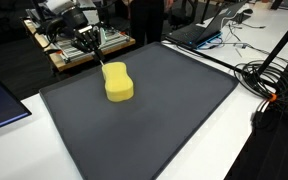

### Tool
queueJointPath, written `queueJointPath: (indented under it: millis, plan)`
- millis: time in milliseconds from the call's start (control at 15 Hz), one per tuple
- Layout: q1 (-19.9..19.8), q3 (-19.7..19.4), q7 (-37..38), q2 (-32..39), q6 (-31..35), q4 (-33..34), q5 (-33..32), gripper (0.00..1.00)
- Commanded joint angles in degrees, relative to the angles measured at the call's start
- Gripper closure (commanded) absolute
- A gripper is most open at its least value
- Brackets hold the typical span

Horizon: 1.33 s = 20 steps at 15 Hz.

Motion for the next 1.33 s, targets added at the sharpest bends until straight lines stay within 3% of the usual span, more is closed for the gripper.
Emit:
queueJointPath:
  millis: [0, 133, 200, 400, 600, 667, 800, 867, 933, 1000, 1067, 1200, 1267]
  plan:
    - [15.63, -11.02, 6.24, -6.62, 0.76, -5.25, -3.76, 0.97]
    - [24.29, -17.27, 16.21, -8.14, 1.64, -7.46, -12.37, 0.97]
    - [16.67, -8.49, 20.21, -11.18, -1.23, -7.93, -14.57, 0.97]
    - [16.89, -5.33, 33.60, -14.86, -6.53, -8.40, -25.29, 0.97]
    - [17.27, -1.92, 41.45, -17.43, -12.15, -6.55, -30.44, 0.97]
    - [27.31, -11.21, 48.48, -14.19, -10.18, -6.74, -38.78, 0.97]
    - [34.50, -15.97, 56.40, -13.01, -10.09, -5.54, -47.19, 0.97]
    - [27.17, -6.55, 55.52, -16.15, -12.77, -4.05, -43.07, 0.97]
    - [28.97, -7.06, 58.99, -15.15, -13.11, -2.98, -45.59, 0.97]
    - [28.16, -4.92, 61.38, -14.27, -14.17, -1.28, -47.32, 0.97]
    - [35.49, -11.17, 68.10, -10.57, -13.60, -0.14, -55.50, 0.97]
    - [36.08, -9.18, 75.98, -7.82, -16.25, 3.73, -63.79, 0.97]
    - [38.02, -10.04, 79.74, -5.54, -17.72, 5.67, -68.40, 0.97]
